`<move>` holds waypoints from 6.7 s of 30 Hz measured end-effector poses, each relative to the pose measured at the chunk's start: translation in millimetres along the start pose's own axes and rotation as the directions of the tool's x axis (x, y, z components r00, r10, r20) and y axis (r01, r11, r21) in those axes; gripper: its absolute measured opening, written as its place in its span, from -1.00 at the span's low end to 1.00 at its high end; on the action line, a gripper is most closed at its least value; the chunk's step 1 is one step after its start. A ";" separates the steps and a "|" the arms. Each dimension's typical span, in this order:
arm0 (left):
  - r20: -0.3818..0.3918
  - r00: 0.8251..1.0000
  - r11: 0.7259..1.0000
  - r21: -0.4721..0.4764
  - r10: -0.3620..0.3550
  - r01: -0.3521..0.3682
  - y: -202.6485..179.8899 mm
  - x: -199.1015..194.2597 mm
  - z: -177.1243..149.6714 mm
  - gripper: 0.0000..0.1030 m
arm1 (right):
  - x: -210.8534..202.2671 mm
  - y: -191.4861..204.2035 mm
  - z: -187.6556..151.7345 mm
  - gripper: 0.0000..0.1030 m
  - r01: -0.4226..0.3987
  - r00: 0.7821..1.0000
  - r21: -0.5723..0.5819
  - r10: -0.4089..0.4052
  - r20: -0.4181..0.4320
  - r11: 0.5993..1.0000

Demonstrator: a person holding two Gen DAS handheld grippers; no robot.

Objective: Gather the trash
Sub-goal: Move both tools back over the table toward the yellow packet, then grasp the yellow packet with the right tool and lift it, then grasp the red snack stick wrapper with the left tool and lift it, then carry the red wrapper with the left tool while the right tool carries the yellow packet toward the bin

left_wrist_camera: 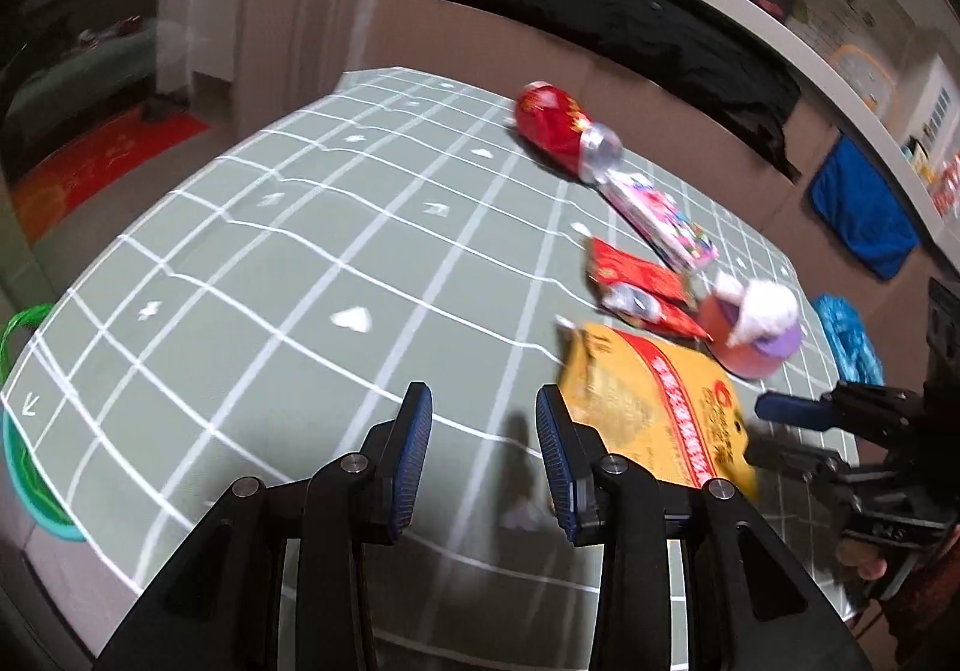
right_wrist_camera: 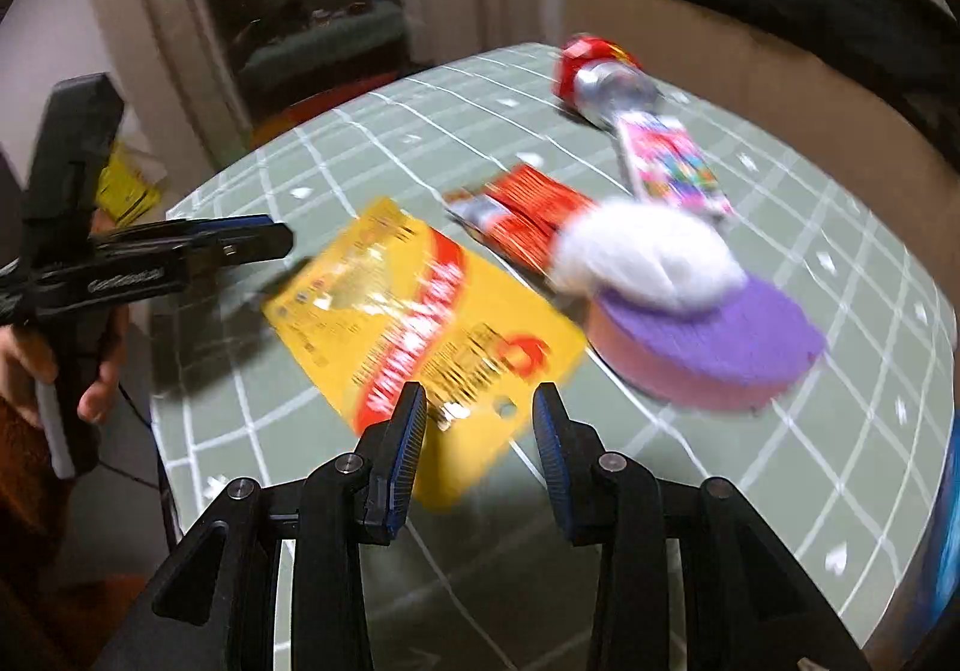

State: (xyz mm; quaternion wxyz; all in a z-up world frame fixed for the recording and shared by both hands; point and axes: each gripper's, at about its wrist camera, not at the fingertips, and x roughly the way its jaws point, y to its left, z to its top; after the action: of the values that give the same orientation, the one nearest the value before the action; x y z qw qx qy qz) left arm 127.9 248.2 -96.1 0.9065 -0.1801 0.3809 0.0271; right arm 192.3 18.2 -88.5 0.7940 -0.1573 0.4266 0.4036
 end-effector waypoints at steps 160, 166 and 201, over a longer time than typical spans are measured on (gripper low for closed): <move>0.050 0.997 0.994 0.099 -0.052 0.047 -116.5 16.5 68.7 -0.92 | -50.6 -108.0 21.0 -0.97 -0.107 0.982 0.315 0.052 0.180 0.943; 0.084 0.991 0.984 0.149 -0.107 0.094 -143.6 -4.1 69.3 -0.92 | -107.3 -113.7 26.7 -0.97 0.021 0.964 0.273 -0.092 0.251 0.962; 0.020 0.927 0.788 0.533 -0.375 0.308 -484.2 25.6 65.0 -0.92 | -329.0 -255.2 -106.1 -0.97 0.332 0.697 0.527 -0.579 0.422 0.783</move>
State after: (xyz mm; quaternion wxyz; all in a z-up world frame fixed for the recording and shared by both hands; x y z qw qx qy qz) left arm 280.6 -183.5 76.0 0.9327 0.0078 0.2777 -0.2301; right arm 229.6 -371.0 89.7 0.9734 0.0364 0.1933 0.1171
